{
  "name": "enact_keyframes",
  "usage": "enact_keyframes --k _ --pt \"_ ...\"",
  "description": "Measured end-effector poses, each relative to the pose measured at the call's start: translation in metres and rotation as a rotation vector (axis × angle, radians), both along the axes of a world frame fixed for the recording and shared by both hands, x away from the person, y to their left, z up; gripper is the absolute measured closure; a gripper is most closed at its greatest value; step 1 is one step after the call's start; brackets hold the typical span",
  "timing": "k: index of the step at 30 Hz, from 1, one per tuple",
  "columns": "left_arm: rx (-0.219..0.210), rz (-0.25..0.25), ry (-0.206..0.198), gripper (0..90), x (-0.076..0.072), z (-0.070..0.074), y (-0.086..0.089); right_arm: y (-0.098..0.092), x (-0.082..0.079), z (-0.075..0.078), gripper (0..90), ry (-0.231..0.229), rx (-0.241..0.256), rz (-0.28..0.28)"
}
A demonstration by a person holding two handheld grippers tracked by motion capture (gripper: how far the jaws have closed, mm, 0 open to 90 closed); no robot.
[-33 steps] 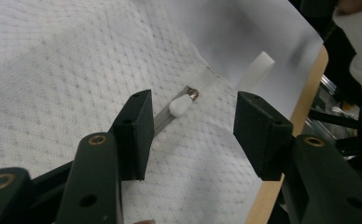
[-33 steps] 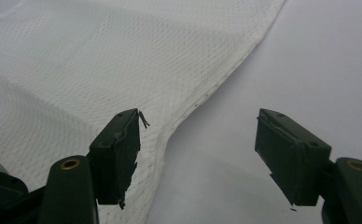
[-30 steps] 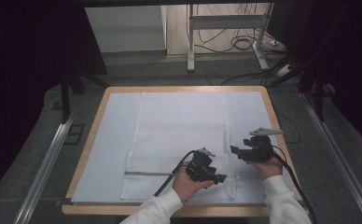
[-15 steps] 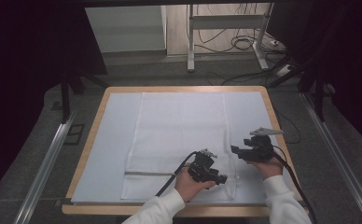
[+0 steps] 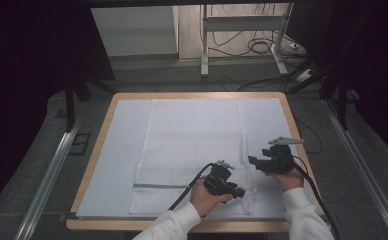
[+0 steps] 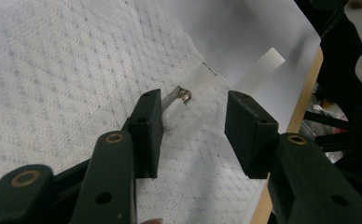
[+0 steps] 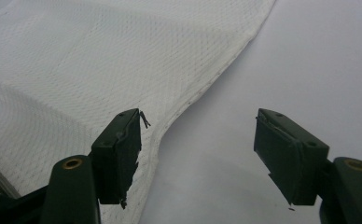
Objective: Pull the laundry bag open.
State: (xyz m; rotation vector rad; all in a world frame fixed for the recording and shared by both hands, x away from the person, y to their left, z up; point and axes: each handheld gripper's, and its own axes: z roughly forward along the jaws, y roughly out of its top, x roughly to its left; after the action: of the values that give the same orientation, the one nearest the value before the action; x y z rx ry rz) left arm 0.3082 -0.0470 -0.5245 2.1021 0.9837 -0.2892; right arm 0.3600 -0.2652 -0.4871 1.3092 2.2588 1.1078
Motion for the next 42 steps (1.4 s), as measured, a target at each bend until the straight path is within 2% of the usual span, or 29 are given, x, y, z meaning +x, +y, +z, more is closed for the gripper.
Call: enact_keyframes --k 10,13,26,37,42 --pt "-0.014 0.001 0.011 68.6 0.004 -0.003 -0.002 -0.001 0.0 0.0 31.6 -0.003 0.001 -0.001" --pt "-0.01 0.003 0.002 73.7 0.005 -0.004 -0.002 0.0 0.0 0.0 31.5 -0.005 -0.002 0.002" --pt "0.029 0.011 -0.035 82.0 0.004 -0.003 -0.007 -0.001 0.0 0.0 31.6 -0.004 -0.004 0.0" --pt "0.014 -0.015 -0.036 86.5 0.005 -0.004 -0.003 -0.002 0.0 0.0 31.6 -0.005 -0.005 -0.002" --pt "-0.016 -0.01 -0.038 86.7 0.005 0.0 0.004 -0.003 0.0 0.0 31.6 -0.003 -0.001 -0.004"
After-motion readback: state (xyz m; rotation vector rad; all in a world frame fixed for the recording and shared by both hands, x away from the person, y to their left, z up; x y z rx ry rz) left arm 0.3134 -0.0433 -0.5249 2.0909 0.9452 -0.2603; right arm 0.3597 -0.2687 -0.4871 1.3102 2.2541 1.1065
